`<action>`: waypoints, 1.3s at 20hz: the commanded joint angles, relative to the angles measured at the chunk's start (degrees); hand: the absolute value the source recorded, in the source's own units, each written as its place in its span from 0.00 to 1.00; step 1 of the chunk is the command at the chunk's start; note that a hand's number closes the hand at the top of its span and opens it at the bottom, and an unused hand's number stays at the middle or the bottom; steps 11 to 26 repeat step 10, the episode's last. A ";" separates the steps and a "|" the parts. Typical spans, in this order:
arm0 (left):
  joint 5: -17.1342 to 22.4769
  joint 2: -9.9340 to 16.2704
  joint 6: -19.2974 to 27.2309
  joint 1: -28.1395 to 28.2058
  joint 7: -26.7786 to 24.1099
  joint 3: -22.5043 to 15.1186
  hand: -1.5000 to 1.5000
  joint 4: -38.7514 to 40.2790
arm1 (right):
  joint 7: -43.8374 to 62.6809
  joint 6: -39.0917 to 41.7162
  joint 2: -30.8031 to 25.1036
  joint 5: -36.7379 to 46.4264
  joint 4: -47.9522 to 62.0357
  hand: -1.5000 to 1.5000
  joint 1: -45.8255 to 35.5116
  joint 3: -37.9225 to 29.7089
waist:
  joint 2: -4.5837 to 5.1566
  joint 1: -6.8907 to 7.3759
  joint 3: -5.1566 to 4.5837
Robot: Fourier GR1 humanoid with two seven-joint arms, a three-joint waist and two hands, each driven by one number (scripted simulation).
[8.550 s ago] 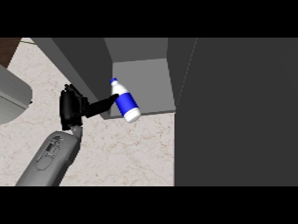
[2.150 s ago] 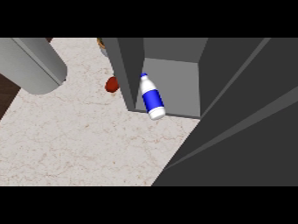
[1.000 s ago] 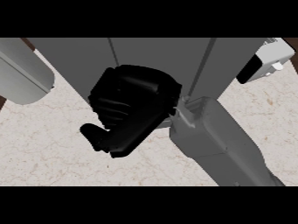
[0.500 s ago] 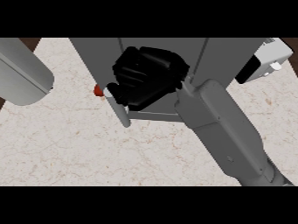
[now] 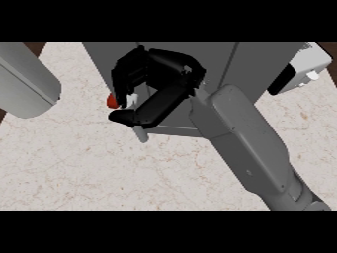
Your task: Pick up the bottled water, place it into the cabinet and close the cabinet
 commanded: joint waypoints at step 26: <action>-3.06 -1.39 -1.55 -2.44 0.86 -1.55 0.00 0.47 | -6.96 -9.37 -3.96 6.68 5.94 0.00 -10.35 -8.59 | 0.59 0.27 0.28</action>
